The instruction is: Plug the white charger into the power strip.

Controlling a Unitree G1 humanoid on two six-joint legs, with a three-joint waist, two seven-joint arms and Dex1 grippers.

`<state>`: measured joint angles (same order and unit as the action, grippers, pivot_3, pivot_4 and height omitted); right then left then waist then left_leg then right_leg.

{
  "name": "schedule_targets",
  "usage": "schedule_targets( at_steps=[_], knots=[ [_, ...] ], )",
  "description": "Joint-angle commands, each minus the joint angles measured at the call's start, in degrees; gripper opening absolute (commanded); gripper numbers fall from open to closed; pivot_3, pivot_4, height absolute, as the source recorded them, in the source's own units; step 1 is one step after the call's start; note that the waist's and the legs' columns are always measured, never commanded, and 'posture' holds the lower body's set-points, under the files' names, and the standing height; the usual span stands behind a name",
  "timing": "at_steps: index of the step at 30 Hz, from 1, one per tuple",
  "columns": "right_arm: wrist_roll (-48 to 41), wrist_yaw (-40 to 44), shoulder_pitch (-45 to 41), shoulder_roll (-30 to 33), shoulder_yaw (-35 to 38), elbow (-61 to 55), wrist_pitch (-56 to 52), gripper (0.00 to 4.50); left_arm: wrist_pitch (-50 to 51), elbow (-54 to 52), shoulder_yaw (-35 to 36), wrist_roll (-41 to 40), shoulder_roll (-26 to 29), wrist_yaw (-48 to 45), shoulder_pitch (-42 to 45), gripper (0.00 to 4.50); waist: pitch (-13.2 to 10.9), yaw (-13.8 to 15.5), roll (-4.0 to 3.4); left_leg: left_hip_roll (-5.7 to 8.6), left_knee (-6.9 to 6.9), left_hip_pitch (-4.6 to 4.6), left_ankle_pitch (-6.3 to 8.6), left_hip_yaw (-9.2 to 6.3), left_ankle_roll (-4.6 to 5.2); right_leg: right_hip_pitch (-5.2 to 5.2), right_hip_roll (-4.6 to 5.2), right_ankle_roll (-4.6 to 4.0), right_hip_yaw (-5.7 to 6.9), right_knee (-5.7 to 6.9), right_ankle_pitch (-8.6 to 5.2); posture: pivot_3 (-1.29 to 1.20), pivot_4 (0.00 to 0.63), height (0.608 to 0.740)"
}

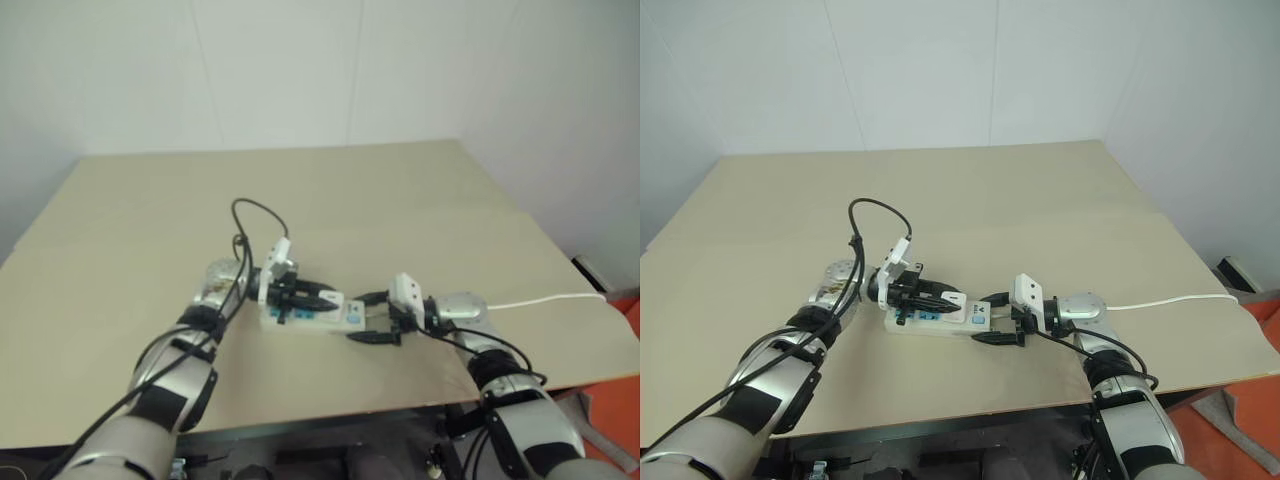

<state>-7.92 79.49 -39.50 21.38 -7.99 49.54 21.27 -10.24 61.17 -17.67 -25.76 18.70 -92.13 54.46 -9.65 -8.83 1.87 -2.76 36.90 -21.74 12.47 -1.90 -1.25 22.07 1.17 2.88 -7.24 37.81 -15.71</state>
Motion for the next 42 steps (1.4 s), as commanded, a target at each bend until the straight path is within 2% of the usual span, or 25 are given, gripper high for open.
schedule_targets(
  at_steps=[1,9,12,22,23,25,32,36,41,42],
  knots=[
    [3.80,1.04,2.16,-0.12,-3.37,1.75,-0.21,3.40,-3.50,2.43,-1.11,4.78,0.94,-0.37,-1.41,1.01,0.01,0.01,0.01,0.00,0.00,0.00,0.00,0.00,0.00,0.00,0.00,0.00,0.00,0.00,0.00,0.00,0.150,0.740],
    [3.77,0.98,2.26,0.03,-3.45,1.49,0.15,3.40,-9.05,6.17,1.52,9.94,0.03,0.10,-2.05,1.01,0.15,0.13,0.00,0.00,-0.03,0.32,0.00,0.00,0.00,-0.36,0.00,0.01,0.01,-0.11,-0.02,0.00,0.150,0.740],
    [3.89,1.08,2.33,0.09,-3.42,1.35,0.16,3.40,-8.77,6.87,3.22,10.42,-0.56,-0.30,-2.10,1.01,0.16,0.14,0.00,0.00,-0.11,0.69,0.01,-0.02,-0.01,-0.85,0.01,0.01,0.05,-0.27,-0.06,0.00,0.150,0.740],
    [4.29,0.68,2.17,-0.13,-3.47,1.42,0.23,3.40,-7.50,8.36,6.77,13.24,-1.83,0.47,-2.60,1.01,0.50,0.28,-0.10,0.00,-0.11,0.69,0.01,-0.05,-0.01,-0.93,0.01,0.02,0.07,-0.30,-0.07,0.00,0.150,0.740],
    [4.35,0.61,2.23,-0.16,-3.49,1.45,0.29,3.40,-7.80,8.39,7.04,13.51,-1.88,0.54,-2.59,1.73,0.53,0.25,-0.10,0.00,-0.11,0.69,0.01,-0.05,-0.01,-0.93,0.01,0.02,0.07,-0.31,-0.07,0.00,0.150,0.740],
    [4.41,0.49,2.34,-0.19,-3.54,1.40,0.33,3.40,-8.48,8.50,7.98,14.21,-2.00,0.94,-2.43,2.20,0.55,0.06,-0.13,0.01,-0.14,0.69,0.02,-0.03,-0.01,-0.92,0.01,0.02,0.03,-0.33,-0.07,0.00,0.150,0.740],
    [4.41,0.46,2.22,-0.19,-3.58,1.51,0.27,3.40,-8.59,8.55,10.31,16.09,-1.28,-0.16,-1.09,4.35,0.57,0.06,-0.15,0.01,-0.19,0.69,0.02,-0.07,-0.01,-0.91,0.01,0.00,0.08,-0.38,-0.08,0.00,0.150,0.740],
    [4.33,0.42,2.17,-0.28,-3.53,1.46,0.27,3.40,-7.12,6.49,10.01,14.36,0.27,-0.37,-0.21,4.43,0.57,0.02,-0.15,0.01,-0.19,0.68,0.02,-0.08,-0.01,-0.89,0.01,0.00,0.08,-0.39,-0.08,0.00,0.150,0.740],
    [3.23,-0.25,1.15,-0.95,-2.48,1.87,-2.14,3.40,-3.36,-3.39,6.72,5.81,5.27,-0.37,-0.99,4.43,0.49,-0.15,-0.08,-0.02,-0.22,0.60,0.02,-0.09,-0.01,-0.76,0.01,0.00,0.08,-0.39,-0.08,0.00,0.150,0.740],
    [2.99,0.21,1.03,-0.81,-2.37,1.62,-2.45,3.75,-2.22,-6.00,7.25,3.44,6.41,-0.37,-1.54,4.47,0.48,-0.12,-0.08,-0.03,-0.22,0.59,0.02,-0.09,-0.01,-0.75,0.00,0.00,0.09,-0.39,-0.08,0.00,0.150,0.740]
  ],
)
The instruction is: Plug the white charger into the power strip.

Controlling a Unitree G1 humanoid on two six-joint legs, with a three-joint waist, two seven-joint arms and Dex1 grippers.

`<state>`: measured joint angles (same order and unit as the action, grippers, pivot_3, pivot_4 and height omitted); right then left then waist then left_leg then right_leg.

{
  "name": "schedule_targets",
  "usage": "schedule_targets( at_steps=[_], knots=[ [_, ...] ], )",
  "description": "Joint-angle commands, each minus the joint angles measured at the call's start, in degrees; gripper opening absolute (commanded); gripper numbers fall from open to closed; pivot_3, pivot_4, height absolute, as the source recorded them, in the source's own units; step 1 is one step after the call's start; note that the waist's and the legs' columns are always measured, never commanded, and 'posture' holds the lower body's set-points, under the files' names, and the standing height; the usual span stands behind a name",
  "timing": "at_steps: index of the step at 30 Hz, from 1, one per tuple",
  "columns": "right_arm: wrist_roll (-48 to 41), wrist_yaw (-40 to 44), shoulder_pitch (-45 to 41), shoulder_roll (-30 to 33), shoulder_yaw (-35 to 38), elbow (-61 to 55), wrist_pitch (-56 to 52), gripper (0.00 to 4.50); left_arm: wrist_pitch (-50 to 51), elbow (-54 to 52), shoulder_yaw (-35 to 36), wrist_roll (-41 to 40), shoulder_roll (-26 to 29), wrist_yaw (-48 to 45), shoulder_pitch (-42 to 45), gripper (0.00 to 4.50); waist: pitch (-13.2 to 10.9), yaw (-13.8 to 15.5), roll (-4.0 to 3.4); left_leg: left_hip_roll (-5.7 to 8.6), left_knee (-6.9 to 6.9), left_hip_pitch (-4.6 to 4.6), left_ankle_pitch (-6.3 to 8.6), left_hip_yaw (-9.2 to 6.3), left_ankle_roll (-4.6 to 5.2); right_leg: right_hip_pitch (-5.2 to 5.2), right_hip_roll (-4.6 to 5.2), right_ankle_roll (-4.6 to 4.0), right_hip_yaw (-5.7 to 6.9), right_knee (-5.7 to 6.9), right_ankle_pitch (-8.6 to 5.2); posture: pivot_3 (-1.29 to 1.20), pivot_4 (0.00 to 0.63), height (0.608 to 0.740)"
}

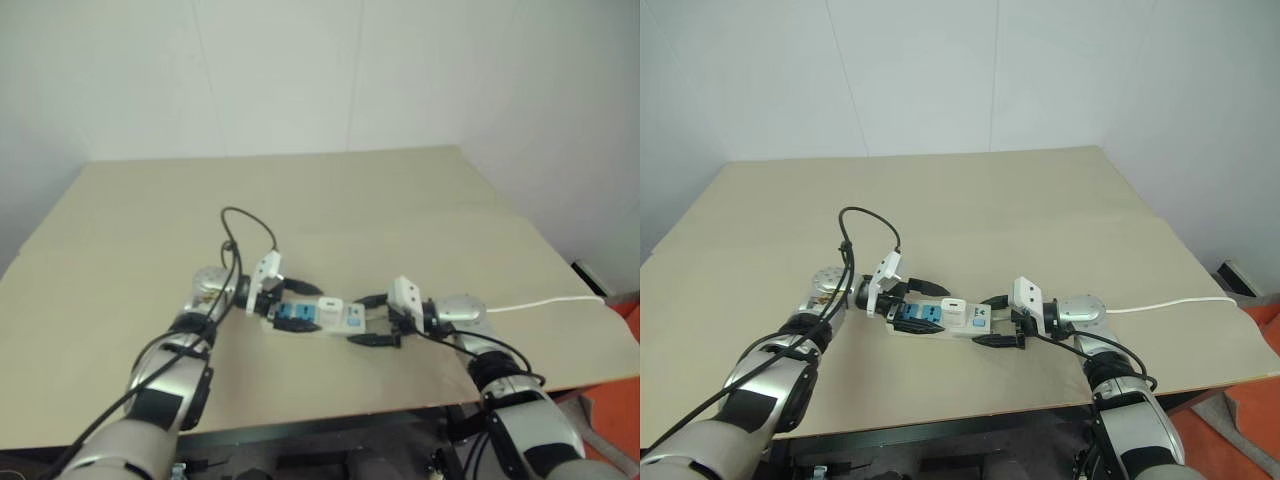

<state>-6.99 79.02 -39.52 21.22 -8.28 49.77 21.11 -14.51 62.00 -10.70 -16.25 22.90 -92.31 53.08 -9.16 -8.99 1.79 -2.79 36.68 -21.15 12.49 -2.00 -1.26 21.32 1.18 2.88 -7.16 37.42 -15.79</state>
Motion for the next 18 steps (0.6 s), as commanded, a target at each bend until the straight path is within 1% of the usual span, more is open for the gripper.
schedule_targets(
  at_steps=[1,2,3,7,9,10,12,14,18],
  knots=[
    [1.91,1.08,1.01,-0.49,-2.02,1.08,-2.44,4.12,3.07,-8.95,0.88,-7.99,3.12,-0.19,-0.69,4.50,-0.04,0.14,0.00,-0.01,0.00,0.00,0.00,0.00,0.00,0.00,0.00,0.00,0.01,-0.01,0.00,0.00,0.150,0.740],
    [1.57,1.25,0.90,-0.33,-1.77,0.58,-3.45,4.40,4.26,-11.19,1.93,-9.96,4.10,-0.19,-1.40,4.50,-0.12,0.30,-0.03,-0.01,0.00,-0.03,0.00,0.00,0.00,0.01,0.01,0.00,0.01,-0.02,0.00,0.00,0.150,0.740],
    [1.00,1.44,0.93,-0.17,-1.26,-0.24,-4.10,4.46,5.14,-13.03,2.93,-11.29,4.97,-0.19,-2.09,4.50,-0.13,0.28,-0.04,0.00,0.00,-0.06,0.00,0.00,0.00,0.04,0.02,0.00,0.03,-0.03,0.00,0.00,0.150,0.740],
    [-2.13,3.09,2.35,2.75,1.04,-8.30,-5.55,4.46,7.55,-21.05,5.86,-13.60,10.48,-0.19,-7.11,4.50,-0.37,0.42,-0.15,-0.03,-0.07,-0.21,0.00,0.00,0.00,0.15,0.03,-0.01,0.04,-0.18,0.01,0.00,0.150,0.740],
    [-3.96,4.06,4.12,5.33,2.06,-14.38,-6.93,4.46,8.98,-25.29,8.32,-14.03,12.67,-0.18,-10.63,4.50,-0.43,0.87,-0.26,-0.01,-0.07,-0.69,0.00,0.00,0.00,0.60,0.08,-0.04,0.06,-0.19,0.03,0.00,0.150,0.740],
    [-4.79,4.20,5.28,6.74,2.65,-17.57,-7.06,4.46,9.76,-27.47,9.47,-14.22,13.74,-0.13,-12.58,4.50,-0.48,1.28,-0.31,0.00,-0.06,-1.07,-0.01,0.00,0.00,0.98,0.10,-0.06,0.07,-0.17,0.06,0.00,0.150,0.740],
    [-5.27,2.34,8.20,9.94,4.37,-23.91,-4.75,4.46,11.78,-32.56,11.89,-15.33,16.23,-0.08,-17.51,4.50,-0.56,2.09,-0.40,0.00,-0.06,-1.25,0.00,0.01,0.00,1.12,0.16,-0.44,0.12,-0.24,0.28,0.00,0.150,0.740],
    [-6.95,3.37,10.92,14.71,6.40,-29.48,-6.32,4.46,13.55,-37.54,15.04,-16.86,18.44,0.51,-22.95,4.50,-0.63,2.84,-0.44,0.01,-0.07,-1.45,0.00,0.02,0.00,1.27,0.20,-0.45,0.16,-0.32,0.27,0.00,0.150,0.740],
    [-11.15,4.91,16.12,22.53,10.38,-37.29,-9.40,4.46,12.76,-43.78,19.78,-16.69,20.13,3.96,-30.21,4.50,-0.67,4.74,-0.46,0.07,-0.06,-1.87,0.00,0.12,0.00,1.72,0.37,-0.46,0.19,-0.33,0.27,0.00,0.150,0.740]
  ],
)
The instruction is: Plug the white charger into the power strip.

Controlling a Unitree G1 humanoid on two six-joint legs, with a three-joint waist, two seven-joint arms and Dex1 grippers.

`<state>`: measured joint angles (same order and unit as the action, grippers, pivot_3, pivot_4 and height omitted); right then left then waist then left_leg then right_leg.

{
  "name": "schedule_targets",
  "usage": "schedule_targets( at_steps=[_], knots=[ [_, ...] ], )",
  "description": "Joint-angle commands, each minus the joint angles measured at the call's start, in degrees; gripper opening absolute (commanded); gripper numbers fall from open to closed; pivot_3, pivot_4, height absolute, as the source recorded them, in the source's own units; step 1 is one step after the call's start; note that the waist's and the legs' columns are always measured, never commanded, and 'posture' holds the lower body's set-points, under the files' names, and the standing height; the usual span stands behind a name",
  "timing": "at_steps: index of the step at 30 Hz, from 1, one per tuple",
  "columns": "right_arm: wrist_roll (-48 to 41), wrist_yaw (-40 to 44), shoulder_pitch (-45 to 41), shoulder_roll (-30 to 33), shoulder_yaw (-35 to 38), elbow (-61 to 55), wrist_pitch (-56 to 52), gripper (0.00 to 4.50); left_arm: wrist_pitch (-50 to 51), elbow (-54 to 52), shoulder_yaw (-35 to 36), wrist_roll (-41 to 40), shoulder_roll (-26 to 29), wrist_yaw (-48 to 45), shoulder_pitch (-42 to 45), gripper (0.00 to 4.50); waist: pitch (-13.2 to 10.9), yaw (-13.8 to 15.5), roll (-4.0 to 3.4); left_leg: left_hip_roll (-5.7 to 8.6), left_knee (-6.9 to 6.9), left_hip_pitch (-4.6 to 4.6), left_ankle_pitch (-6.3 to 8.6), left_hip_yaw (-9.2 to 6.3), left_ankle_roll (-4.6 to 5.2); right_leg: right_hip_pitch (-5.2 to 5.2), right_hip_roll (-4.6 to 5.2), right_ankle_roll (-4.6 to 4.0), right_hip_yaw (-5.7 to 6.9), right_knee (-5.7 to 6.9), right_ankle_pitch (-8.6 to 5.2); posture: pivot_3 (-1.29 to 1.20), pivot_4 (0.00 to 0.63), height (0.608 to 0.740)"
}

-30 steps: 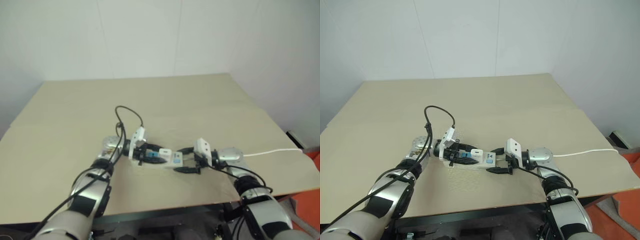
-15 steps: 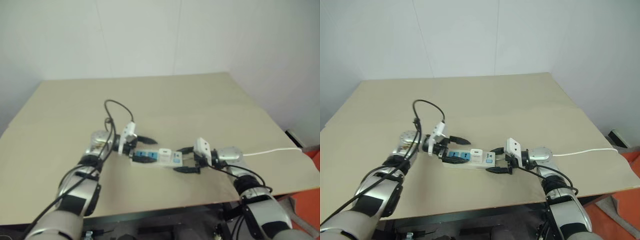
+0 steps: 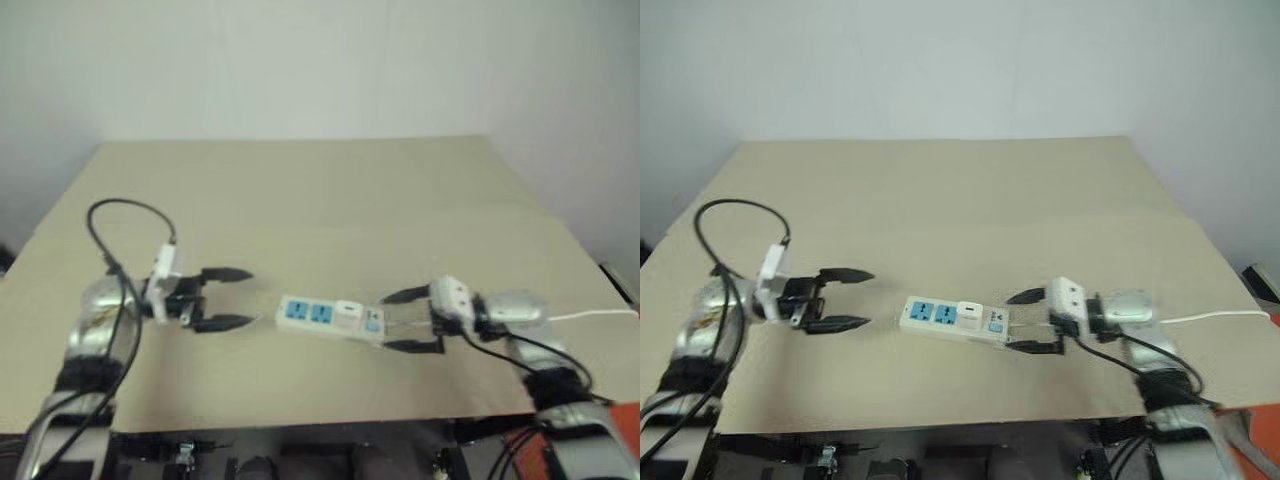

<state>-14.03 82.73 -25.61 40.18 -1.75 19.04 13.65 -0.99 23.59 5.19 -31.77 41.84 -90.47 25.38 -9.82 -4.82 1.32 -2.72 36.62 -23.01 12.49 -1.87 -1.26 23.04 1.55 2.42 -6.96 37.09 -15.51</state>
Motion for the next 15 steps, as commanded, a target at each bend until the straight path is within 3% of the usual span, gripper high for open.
schedule_targets(
  at_steps=[1,7,11,15],
  knots=[
    [-4.85,1.10,3.54,5.27,5.14,-7.79,-2.35,4.46,-1.88,-6.34,5.08,-1.22,1.34,2.05,-4.02,4.50,-0.01,1.09,0.02,0.00,0.00,0.01,0.00,0.01,0.00,0.00,0.01,-0.01,0.01,0.00,0.01,0.00,0.150,0.740],
    [-7.53,0.32,11.74,12.79,10.75,-13.37,-6.62,4.46,-0.90,-9.64,7.48,0.27,4.56,3.86,-7.03,4.50,-0.02,2.25,0.02,-0.02,0.10,0.13,-0.02,0.07,-0.01,-0.09,-0.04,0.30,0.02,0.02,-0.18,0.00,0.150,0.740],
    [-8.23,-2.40,18.04,14.61,14.36,-17.38,-8.70,4.46,3.87,-9.85,7.71,-1.76,6.40,2.52,-6.55,4.50,-0.02,2.25,0.02,-0.03,0.13,0.17,-0.02,0.15,-0.01,-0.10,-0.08,0.33,-0.05,0.02,-0.19,0.00,0.150,0.740],
    [-9.48,-4.53,23.66,15.31,18.04,-21.69,-10.88,4.46,2.25,-8.79,7.49,1.26,5.00,6.49,-4.94,4.50,-0.02,2.27,0.02,-0.04,0.13,0.13,-0.02,0.17,-0.01,-0.07,-0.09,0.34,-0.08,0.01,-0.20,0.00,0.150,0.740]
  ],
)
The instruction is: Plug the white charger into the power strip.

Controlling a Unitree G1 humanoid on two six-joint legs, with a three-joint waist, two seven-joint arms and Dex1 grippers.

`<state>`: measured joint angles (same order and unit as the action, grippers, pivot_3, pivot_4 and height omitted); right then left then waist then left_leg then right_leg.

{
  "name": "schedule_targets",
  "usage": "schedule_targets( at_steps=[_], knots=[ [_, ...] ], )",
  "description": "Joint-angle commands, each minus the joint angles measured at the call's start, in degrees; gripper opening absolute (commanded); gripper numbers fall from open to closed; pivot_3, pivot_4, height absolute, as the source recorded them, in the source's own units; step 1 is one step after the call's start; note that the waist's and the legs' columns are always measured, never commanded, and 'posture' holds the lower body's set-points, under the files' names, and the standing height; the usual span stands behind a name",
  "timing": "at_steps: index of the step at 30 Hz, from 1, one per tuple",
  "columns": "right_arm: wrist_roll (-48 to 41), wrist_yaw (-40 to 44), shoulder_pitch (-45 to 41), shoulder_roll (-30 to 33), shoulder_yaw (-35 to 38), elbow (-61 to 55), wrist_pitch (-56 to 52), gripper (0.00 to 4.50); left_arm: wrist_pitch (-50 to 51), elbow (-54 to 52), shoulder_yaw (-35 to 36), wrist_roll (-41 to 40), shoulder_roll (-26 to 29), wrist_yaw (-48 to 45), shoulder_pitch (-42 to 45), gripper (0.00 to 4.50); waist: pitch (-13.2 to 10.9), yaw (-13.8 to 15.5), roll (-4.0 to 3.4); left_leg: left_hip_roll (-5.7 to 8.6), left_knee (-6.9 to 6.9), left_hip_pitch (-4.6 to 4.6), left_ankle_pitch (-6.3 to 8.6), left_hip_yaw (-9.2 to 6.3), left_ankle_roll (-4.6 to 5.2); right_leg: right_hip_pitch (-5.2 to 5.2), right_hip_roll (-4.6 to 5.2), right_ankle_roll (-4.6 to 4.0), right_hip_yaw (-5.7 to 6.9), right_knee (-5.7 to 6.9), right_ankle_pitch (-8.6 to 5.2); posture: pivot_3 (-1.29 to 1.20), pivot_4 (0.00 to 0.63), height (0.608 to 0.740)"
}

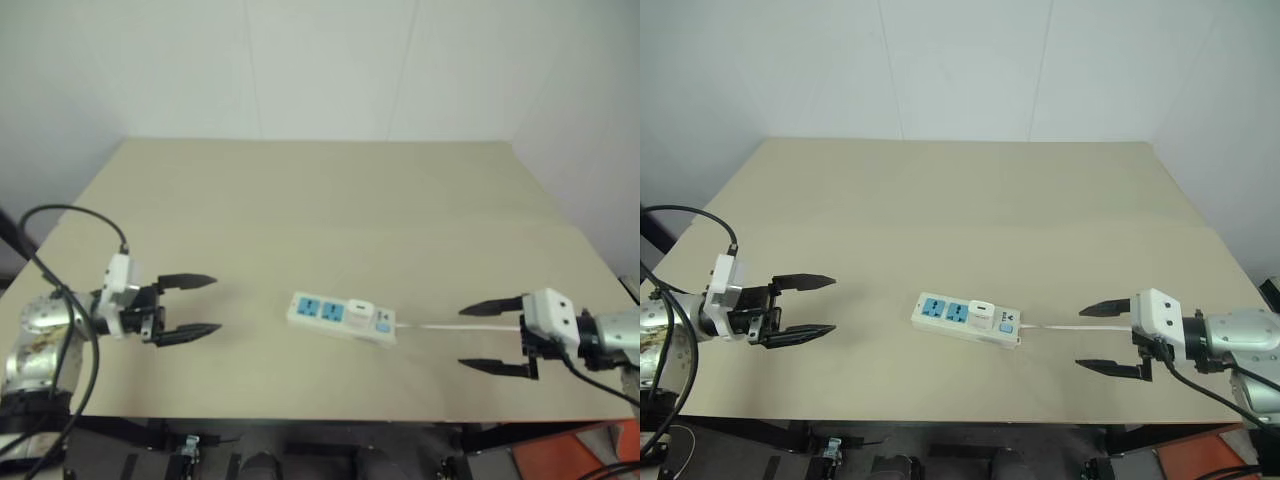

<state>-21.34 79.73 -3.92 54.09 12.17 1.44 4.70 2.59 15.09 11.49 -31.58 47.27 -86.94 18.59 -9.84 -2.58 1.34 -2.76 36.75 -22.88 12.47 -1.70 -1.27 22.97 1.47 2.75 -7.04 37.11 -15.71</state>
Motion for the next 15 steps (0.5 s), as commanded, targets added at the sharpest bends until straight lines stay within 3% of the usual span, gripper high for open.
schedule_targets(
  at_steps=[1,6,11,15],
  knots=[
    [-2.59,-2.16,2.98,1.40,4.73,-5.38,-2.74,4.46,-2.66,0.40,1.59,1.67,-1.04,4.16,2.23,4.50,0.00,0.05,0.00,0.00,0.00,0.00,0.00,0.00,0.00,0.00,0.00,0.00,-0.01,0.00,0.00,0.00,0.150,0.740],
    [-3.40,-5.64,6.60,1.82,6.63,-10.67,-8.40,4.46,-2.24,1.75,0.85,5.21,-1.48,10.24,4.19,4.50,0.00,-0.08,0.01,0.00,0.03,0.03,0.00,0.01,0.00,-0.05,-0.01,0.01,-0.03,0.01,0.02,0.00,0.150,0.740],
    [-4.22,-7.63,10.10,1.36,7.95,-14.42,-11.81,4.46,3.23,1.62,-0.84,4.16,1.61,5.25,4.20,4.50,0.01,-0.04,0.02,0.01,0.04,0.01,0.00,0.02,0.00,-0.03,-0.01,0.02,-0.03,0.00,0.01,0.00,0.150,0.740],
    [-4.66,-9.60,11.89,0.31,10.18,-16.84,-11.56,4.46,-1.69,1.43,0.84,4.50,1.85,3.70,3.15,4.50,0.01,-0.01,0.01,0.01,0.03,-0.01,0.00,0.05,0.00,-0.02,0.00,0.02,-0.05,0.00,0.01,0.00,0.150,0.740]
  ],
)
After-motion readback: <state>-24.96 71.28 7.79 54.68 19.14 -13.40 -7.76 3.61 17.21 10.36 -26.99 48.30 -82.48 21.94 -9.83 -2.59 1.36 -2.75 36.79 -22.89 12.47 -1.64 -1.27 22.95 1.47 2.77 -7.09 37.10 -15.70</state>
